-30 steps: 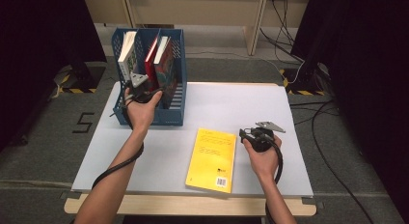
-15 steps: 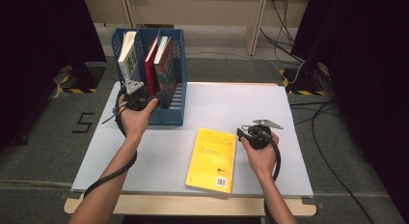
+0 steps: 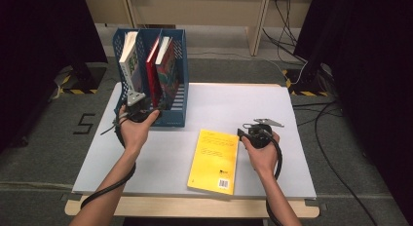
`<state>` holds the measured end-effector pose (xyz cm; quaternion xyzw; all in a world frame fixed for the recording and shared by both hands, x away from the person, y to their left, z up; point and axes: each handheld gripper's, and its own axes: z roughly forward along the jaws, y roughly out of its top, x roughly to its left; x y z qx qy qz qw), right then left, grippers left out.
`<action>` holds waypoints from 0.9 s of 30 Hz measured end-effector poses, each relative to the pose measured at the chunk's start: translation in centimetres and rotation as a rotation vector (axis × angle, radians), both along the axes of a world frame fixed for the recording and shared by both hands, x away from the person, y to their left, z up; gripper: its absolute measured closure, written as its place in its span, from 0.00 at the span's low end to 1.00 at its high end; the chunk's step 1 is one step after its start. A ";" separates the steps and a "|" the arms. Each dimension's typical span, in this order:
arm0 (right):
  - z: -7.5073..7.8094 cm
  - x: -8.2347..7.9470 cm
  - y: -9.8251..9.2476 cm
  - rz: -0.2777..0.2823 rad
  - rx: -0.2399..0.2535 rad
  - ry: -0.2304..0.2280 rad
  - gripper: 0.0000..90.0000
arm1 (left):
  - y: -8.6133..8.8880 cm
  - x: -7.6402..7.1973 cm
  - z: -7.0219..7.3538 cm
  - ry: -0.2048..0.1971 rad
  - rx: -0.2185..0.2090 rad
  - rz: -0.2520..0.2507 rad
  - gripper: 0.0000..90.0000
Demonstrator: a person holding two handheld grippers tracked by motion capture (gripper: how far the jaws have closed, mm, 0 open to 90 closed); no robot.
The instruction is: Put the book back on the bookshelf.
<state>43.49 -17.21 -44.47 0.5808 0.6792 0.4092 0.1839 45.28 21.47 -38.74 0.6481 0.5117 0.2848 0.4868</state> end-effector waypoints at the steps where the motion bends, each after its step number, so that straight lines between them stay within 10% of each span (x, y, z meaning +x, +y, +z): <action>1: 0.1 0.0 0.1 -0.001 0.002 0.006 0.56 | 0.0 -0.1 -0.1 0.004 0.003 -0.003 0.43; 27: -0.6 2.0 1.0 0.042 0.039 0.159 0.56 | -2.3 -1.8 -3.7 0.094 0.005 -0.143 0.45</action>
